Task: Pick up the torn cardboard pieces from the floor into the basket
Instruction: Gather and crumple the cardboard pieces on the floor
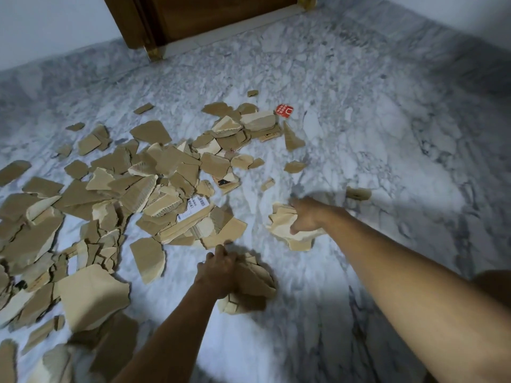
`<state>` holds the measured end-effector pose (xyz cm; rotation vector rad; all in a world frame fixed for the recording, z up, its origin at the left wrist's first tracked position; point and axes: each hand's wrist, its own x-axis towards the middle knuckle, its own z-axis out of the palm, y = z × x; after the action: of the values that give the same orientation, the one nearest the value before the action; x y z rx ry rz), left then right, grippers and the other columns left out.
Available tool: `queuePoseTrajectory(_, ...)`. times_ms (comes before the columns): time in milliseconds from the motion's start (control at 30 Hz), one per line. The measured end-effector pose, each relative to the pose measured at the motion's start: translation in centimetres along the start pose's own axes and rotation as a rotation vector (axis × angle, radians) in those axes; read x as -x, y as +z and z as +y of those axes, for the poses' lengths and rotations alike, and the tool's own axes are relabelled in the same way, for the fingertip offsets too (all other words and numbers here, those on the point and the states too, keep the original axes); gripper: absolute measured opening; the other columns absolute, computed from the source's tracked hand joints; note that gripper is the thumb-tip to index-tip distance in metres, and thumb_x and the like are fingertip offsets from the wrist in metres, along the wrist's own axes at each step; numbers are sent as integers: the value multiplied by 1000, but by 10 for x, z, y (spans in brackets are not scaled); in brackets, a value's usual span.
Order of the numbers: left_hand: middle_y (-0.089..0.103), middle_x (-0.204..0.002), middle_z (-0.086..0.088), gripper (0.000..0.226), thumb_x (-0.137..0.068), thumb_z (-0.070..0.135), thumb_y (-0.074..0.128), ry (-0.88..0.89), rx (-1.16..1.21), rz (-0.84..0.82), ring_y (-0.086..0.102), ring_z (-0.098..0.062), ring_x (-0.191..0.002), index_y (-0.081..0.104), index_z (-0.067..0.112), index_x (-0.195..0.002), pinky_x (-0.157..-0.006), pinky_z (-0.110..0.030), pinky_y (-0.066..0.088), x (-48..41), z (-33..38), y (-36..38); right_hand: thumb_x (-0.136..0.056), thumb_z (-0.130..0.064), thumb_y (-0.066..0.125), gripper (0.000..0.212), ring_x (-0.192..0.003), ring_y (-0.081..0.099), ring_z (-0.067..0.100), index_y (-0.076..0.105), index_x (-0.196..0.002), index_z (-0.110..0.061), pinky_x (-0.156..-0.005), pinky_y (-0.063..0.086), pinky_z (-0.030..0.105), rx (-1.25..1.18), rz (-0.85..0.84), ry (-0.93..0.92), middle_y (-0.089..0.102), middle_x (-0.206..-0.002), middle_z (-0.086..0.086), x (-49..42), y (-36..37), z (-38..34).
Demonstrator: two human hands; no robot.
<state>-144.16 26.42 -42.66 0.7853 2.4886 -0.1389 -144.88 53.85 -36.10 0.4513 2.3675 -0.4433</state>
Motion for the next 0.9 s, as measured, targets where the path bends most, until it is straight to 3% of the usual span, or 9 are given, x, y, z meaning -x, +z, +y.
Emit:
queuePoseTrajectory(133, 48, -134, -3, 71, -82, 47, 64, -10, 35, -17, 52, -27, -121, 29, 28, -141, -97, -47, 46, -8, -4, 5, -72, -47, 82, 97, -137, 26, 37, 31, -149, -18, -102, 45, 49, 35, -20, 6, 23, -145, 6, -7, 50, -2)
queuePoseTrajectory(233, 57, -129, 1, 63, -82, 44, 66, 54, 227, -25, 60, -22, -112, 34, 33, -135, -94, -37, 51, -8, -11, 4, -72, -46, 83, 91, -130, 41, 35, 33, -143, -18, -96, 45, 45, 63, 41, -11, 36, -143, 7, -2, 61, -5)
queuePoseTrajectory(333, 64, -119, -4, 63, -84, 35, 69, 56, 284, -36, 65, -23, -102, 35, 19, -135, -85, -31, 51, -4, -9, -1, -70, -42, 86, 92, -120, 56, 36, 30, -139, -17, -91, 44, 44, -57, 53, 40, 53, -136, 10, 2, 61, -1)
queuePoseTrajectory(400, 65, -114, -6, 62, -81, 28, 72, 4, 329, -100, 65, -25, -101, 37, 18, -130, -82, -30, 52, -4, -7, -5, -69, -41, 87, 96, -119, 57, 36, 30, -141, -14, -91, 45, 44, -112, 34, 92, 55, -135, 11, 7, 63, 1)
queuePoseTrajectory(500, 66, -119, -5, 48, -83, 30, 70, 22, 283, -158, 64, -20, -107, 52, 20, -127, -91, -29, 53, -7, -1, -12, -70, -42, 87, 79, -112, 60, 32, 47, -130, -8, -89, 50, 39, -153, -40, 108, 59, -129, 12, 11, 60, 9)
queuePoseTrajectory(600, 66, -118, -5, 48, -82, 29, 71, 42, 308, -151, 63, -19, -105, 54, 18, -126, -89, -27, 53, -13, 6, -21, -73, -46, 84, 82, -115, 58, 29, 47, -133, -4, -92, 51, 36, -241, -111, 107, 57, -131, 11, 10, 39, 33)
queuePoseTrajectory(700, 66, -115, -5, 63, -78, 32, 74, 69, 403, -102, 63, -20, -105, 47, 22, -134, -89, -29, 52, -23, 13, -38, -74, -49, 82, 95, -127, 51, 30, 37, -146, -7, -101, 47, 37, -342, -35, 139, 47, -146, 11, -2, 2, 71)
queuePoseTrajectory(800, 67, -112, -3, 57, -76, 32, 77, 84, 425, -52, 63, -20, -105, 54, 22, -127, -90, -32, 52, -36, 21, -50, -74, -57, 78, 111, -142, 36, 34, 19, -157, -11, -112, 38, 42, -307, 128, 242, 29, -159, 15, -18, -28, 111)
queuePoseTrajectory(900, 64, -113, -3, 55, -75, 35, 78, 105, 387, -19, 61, -18, -101, 55, 20, -122, -87, -27, 49, -44, 32, -58, -74, -53, 80, 115, -142, 35, 35, 14, -157, -10, -110, 40, 44, -428, 222, 303, 26, -159, 18, -35, -36, 142)
